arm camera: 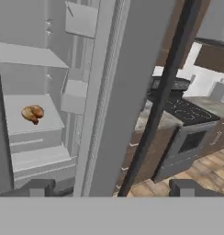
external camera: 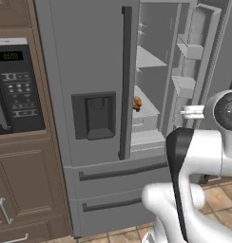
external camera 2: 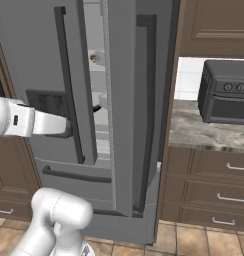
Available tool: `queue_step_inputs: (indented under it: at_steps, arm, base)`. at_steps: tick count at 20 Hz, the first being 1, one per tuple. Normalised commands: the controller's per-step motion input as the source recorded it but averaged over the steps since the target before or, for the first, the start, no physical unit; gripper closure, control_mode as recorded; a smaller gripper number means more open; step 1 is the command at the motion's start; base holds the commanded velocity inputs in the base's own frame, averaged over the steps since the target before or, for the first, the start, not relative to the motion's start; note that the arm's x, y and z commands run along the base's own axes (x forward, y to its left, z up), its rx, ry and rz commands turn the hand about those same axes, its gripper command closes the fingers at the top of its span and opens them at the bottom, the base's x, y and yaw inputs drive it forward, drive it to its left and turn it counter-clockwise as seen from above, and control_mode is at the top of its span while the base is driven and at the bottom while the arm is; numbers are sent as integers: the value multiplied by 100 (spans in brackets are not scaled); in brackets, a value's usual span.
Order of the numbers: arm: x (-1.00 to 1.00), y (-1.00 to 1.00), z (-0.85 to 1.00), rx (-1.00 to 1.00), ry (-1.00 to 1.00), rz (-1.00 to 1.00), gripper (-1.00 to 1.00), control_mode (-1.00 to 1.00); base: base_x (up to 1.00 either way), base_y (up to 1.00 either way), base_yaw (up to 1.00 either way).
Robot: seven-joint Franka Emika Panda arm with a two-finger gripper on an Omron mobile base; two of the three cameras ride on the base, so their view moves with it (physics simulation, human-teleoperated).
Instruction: Gather the onion and mushroom from the fridge and place them on a tray on the dining counter. Then gather the chicken drumstick and fish from the fridge and place them on the other tray.
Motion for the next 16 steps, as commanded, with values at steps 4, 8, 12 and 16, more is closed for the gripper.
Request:
queue_step_inputs:
  at_steps: [4,8,12,16]
  arm:
    - [39,99,-7,-34,22,-8,-100,-100]
    - [18,26,-25,-21,11,-1,-100,-100]
    - [79,0,-13,-12,20,0,-100,-100]
    - [90,-3,-2,-12,15,0,-100,-100]
  base:
    - [0,0,0]
    - [0,0,0]
    - [0,0,0]
    - [0,0,0]
